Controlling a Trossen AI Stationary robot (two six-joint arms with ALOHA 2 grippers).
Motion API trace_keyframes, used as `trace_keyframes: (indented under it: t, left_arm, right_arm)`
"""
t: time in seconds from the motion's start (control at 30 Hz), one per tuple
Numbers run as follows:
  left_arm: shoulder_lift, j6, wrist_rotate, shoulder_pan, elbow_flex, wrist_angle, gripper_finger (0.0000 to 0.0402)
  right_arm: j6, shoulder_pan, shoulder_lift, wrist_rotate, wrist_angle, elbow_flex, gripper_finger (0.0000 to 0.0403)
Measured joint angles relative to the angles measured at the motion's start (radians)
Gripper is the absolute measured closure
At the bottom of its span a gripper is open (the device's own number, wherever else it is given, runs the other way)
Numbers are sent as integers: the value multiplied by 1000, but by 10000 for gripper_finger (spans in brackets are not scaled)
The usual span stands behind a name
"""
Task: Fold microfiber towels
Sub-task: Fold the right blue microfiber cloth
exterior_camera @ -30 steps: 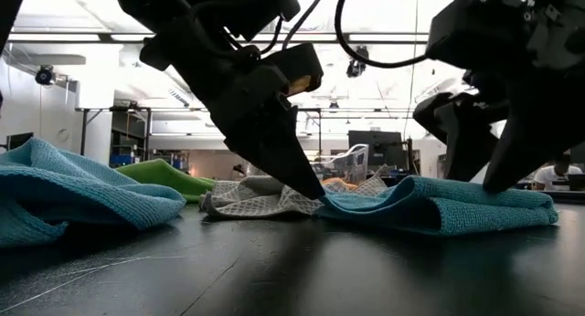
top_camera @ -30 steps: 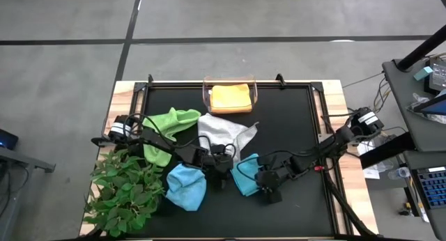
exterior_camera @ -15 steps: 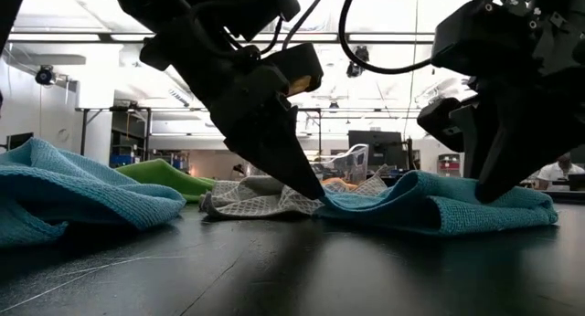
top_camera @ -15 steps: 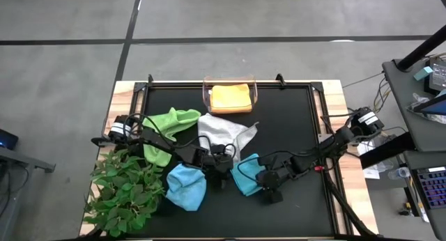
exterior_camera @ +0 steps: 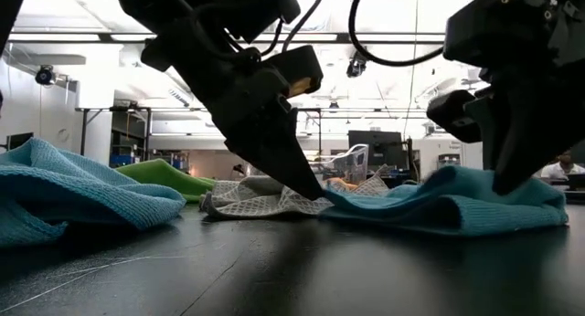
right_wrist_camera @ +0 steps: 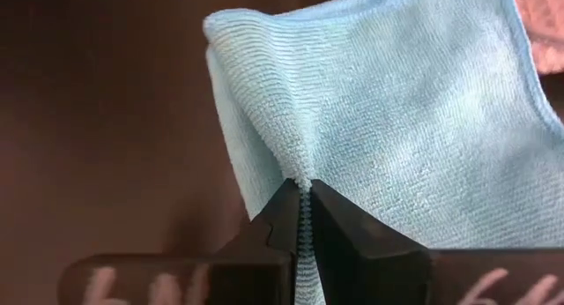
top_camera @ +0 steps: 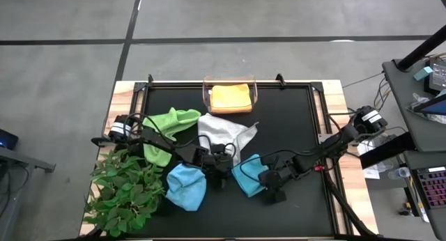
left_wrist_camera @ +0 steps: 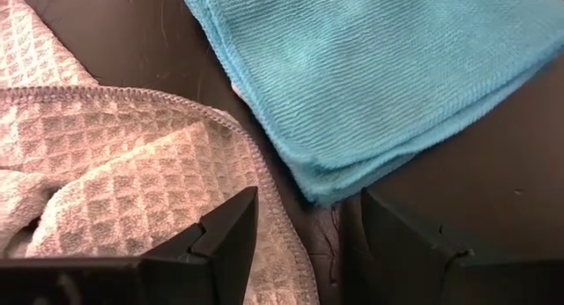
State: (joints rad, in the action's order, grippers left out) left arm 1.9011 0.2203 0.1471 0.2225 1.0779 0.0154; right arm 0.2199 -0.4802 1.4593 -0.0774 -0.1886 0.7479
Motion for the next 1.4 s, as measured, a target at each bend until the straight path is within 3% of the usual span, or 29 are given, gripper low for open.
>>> trace_keyframes:
  t: [0.27,0.73,0.83,0.97,1.07,1.17,1.27,1.4]
  left_arm:
    - [0,0,0,0,0,1,214]
    - [-20,-1,0,2,17,120,214]
    - [-18,-28,1,4,15,140,215]
    - [-1,-56,53,7,13,199,235]
    - [16,-74,71,7,16,283,267]
    - [33,-78,71,7,10,291,308]
    - [61,-76,71,7,11,299,350]
    - [104,-70,71,7,11,339,395]
  right_arm:
    - [19,0,16,30,16,0,381]
    - [71,0,-85,58,-118,35,290]
    - [64,1,-114,29,-124,35,289]
    - [45,0,-127,-122,-94,24,306]
    - [21,1,-118,-175,3,-17,330]
    - [4,0,-103,-175,215,-101,359]
    - [-5,1,-89,-126,474,-210,386]
    - [-15,1,-35,-64,846,-333,394]
